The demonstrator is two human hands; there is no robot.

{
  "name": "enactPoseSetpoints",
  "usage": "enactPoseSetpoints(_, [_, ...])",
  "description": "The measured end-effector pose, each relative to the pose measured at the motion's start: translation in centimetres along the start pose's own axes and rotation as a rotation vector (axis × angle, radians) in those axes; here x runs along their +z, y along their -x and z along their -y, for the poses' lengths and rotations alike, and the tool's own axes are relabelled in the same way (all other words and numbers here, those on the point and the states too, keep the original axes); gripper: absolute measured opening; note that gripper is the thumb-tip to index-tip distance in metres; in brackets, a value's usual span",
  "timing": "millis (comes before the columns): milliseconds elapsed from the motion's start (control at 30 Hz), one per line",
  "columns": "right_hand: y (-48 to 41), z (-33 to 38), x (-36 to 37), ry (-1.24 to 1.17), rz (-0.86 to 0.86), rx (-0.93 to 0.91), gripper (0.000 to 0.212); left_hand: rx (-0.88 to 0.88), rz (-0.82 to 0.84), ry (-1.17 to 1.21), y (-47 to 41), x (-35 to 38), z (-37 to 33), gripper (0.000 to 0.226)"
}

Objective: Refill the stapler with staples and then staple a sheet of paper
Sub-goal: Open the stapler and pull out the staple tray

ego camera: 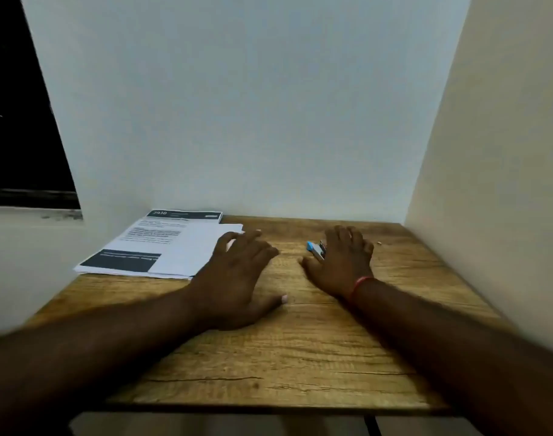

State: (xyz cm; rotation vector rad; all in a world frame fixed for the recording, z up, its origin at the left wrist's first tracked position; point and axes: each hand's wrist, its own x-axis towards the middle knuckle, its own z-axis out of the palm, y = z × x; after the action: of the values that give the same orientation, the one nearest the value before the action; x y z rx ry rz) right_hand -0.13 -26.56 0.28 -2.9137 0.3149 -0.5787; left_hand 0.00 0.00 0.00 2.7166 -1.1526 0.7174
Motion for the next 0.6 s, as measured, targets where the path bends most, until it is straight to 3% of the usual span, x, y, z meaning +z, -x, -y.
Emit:
enactPoseSetpoints(133, [-1.7,0.8,0.4,0.073,0.029,0.067,0.079,0.057,0.024,-0.049,-3.2,0.9,-1.0,0.087])
enactPoseSetpoints(367, [-1.8,0.6,1.4,-0.031,-0.064,-0.038,0.041,-0.015,-0.094,0.136,-3.6,2.1,-0.3,0.082])
enactPoseSetpoints(467, [-1.0,1.0,0.9,-0.135,-0.116,-0.131,0.036,-0.122,-0.110,0.390,-3.6,1.3,-0.1,0.078])
enactPoseSetpoints(600, [0.3,2.2,-0.3,-0.472,-0.050,-0.184,0.046,-0.341,-0.169,0.782,-4.3,0.6,0.3,0.065])
